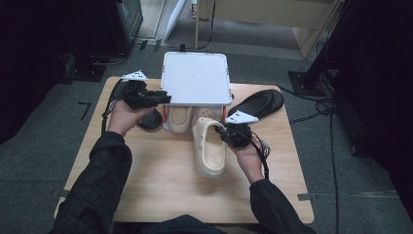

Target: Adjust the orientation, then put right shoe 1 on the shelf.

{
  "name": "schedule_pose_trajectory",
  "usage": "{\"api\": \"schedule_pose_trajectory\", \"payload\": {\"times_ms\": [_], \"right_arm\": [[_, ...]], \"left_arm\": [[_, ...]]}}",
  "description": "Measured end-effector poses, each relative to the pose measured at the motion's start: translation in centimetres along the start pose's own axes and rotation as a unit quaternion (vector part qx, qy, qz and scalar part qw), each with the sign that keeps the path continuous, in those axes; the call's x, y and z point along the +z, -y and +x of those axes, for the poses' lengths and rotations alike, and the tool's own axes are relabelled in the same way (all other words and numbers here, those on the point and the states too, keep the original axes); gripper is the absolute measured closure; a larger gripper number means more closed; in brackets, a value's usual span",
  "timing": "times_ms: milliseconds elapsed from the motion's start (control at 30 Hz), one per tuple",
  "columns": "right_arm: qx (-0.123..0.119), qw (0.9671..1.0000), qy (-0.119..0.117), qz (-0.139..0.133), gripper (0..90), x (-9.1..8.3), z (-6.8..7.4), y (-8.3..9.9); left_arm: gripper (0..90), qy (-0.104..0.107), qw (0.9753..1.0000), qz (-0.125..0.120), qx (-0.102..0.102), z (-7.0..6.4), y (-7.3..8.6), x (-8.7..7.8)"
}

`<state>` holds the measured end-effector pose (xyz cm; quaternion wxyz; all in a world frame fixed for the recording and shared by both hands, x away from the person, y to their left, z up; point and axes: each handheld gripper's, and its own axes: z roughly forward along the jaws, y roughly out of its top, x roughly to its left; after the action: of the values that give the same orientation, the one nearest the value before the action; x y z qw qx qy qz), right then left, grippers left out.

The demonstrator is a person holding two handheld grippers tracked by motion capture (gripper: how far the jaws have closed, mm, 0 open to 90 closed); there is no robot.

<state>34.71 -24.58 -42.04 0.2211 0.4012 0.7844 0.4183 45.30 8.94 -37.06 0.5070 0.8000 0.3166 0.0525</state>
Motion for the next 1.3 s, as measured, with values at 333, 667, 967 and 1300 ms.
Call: {"api": "schedule_pose_trajectory", "payload": {"times_ms": [333,667,967,1300], "right_arm": [[-0.004,0.9996,0.027,0.009,74.9,3.3,-1.2,-1.4],[-0.013,0.9987,0.041,0.026,73.2,5.7,-1.7,-0.8],[0.000,0.9993,0.034,0.016,65.4,6.2,-1.4,-0.6],[0.024,0.9996,-0.007,0.015,46.1,3.5,-2.1,-0.3]], "left_arm": [[64.2,0.003,1.0000,-0.005,-0.004,0.1,0.1,0.0],[66.0,0.001,1.0000,-0.005,-0.005,0.1,0.1,0.0],[65.9,0.000,1.0000,-0.004,-0.004,0.1,0.1,0.0],[65.7,-0.002,1.0000,-0.006,-0.001,0.0,0.2,0.0]]}}
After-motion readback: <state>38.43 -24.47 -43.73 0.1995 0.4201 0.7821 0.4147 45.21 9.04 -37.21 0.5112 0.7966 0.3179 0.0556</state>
